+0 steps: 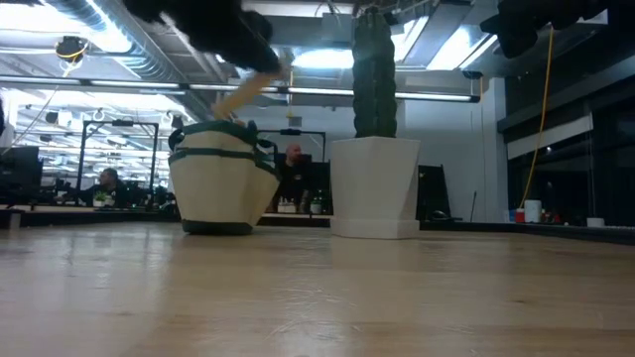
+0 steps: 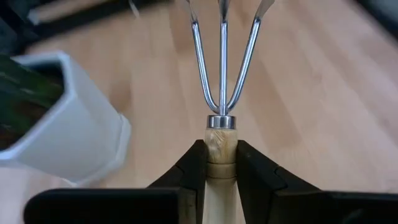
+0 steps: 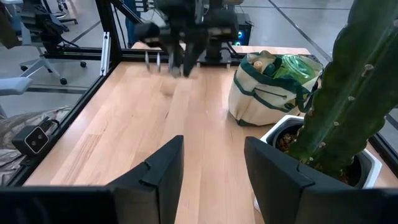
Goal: Pick & Place Garden tools in Gardening bag
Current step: Put the brown hand rake into the brown gardening bag
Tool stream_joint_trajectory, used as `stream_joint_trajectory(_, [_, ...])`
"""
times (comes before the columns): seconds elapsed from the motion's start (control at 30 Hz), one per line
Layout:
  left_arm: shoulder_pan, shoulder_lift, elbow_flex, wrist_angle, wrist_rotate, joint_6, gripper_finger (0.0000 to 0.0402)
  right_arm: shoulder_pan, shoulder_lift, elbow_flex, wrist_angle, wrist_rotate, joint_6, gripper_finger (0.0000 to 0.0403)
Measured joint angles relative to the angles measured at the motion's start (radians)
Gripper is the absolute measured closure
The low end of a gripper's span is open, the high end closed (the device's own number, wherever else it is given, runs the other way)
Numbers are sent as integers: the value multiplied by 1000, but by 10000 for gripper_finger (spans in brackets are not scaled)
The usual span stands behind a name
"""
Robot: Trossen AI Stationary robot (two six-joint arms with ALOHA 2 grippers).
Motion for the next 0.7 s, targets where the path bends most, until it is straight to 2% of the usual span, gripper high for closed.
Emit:
stream_joint_trajectory(0.37, [-69, -376, -349, 434, -57, -41, 344, 0, 0, 0, 0, 0, 0, 231])
stream_joint_trajectory(0.5, [-78, -479, -417, 514, -73, -40, 343, 0, 0, 0, 0, 0, 0, 231])
stream_joint_trajectory(0.7, [-79, -581, -432, 532, -81, -14, 343, 0, 0, 0, 0, 0, 0, 231])
